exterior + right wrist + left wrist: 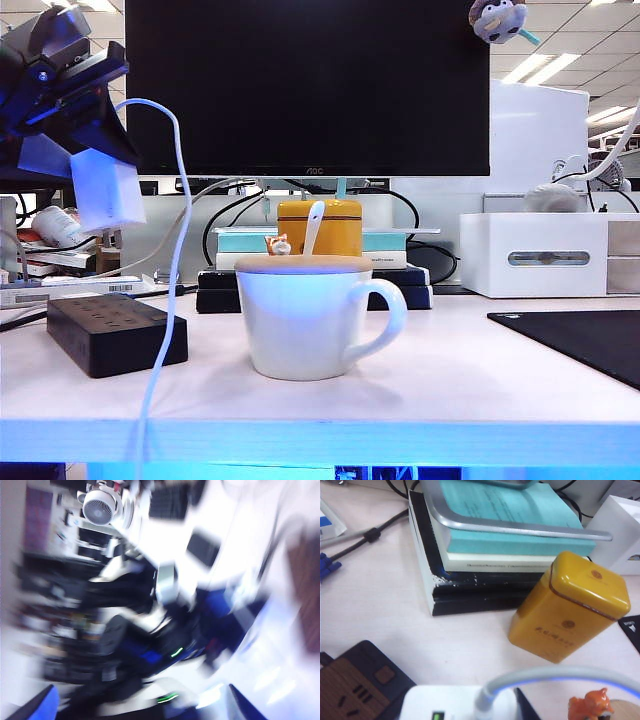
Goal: Plug the white charger into the left socket.
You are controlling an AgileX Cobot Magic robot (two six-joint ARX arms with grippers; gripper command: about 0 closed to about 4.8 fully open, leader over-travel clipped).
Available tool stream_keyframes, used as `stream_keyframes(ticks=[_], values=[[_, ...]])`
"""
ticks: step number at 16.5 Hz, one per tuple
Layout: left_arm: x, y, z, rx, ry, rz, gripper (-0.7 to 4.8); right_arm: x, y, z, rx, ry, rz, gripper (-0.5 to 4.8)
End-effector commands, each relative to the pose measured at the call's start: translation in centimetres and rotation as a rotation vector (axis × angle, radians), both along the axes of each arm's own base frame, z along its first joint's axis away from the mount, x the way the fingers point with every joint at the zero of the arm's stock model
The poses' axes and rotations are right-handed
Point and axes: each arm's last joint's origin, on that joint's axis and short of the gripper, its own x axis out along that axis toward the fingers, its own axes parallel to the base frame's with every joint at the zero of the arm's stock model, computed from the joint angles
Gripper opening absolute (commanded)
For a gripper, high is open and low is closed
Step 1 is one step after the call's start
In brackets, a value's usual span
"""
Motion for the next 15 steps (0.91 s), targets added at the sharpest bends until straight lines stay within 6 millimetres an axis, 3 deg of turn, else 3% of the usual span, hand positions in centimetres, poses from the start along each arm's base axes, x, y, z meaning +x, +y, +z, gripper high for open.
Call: stream_keyframes(ticks=[1, 4, 9, 12, 15], values=[[0.3, -0.1, 1.4, -0.037, -0.115, 0.003, 2.05, -0.2, 0.0, -1.0, -0.122, -0.34, 0.137, 4.31], [0.4, -0.1, 1.9, -0.082, -0.147, 0.009, 2.05, 0.6, 0.4, -2.8, -0.197, -0.493, 0.237, 4.32], [0.2, -0.7, 2.5, -0.316, -0.082, -0.161, 2.05, 2.5, 1.4, -5.3, -0.235, -0.562, 0.287, 4.32], [0.3, -0.7, 3.5, -0.466, -0.076, -0.136, 2.05, 3.7, 1.8, -6.8, -0.351, -0.59, 0.246, 4.33], [0.6, -0.8, 4.8, -0.479, -0.107, -0.135, 2.05, 3.8, 2.5, -7.3, -0.449, -0.68, 0.241, 4.75]])
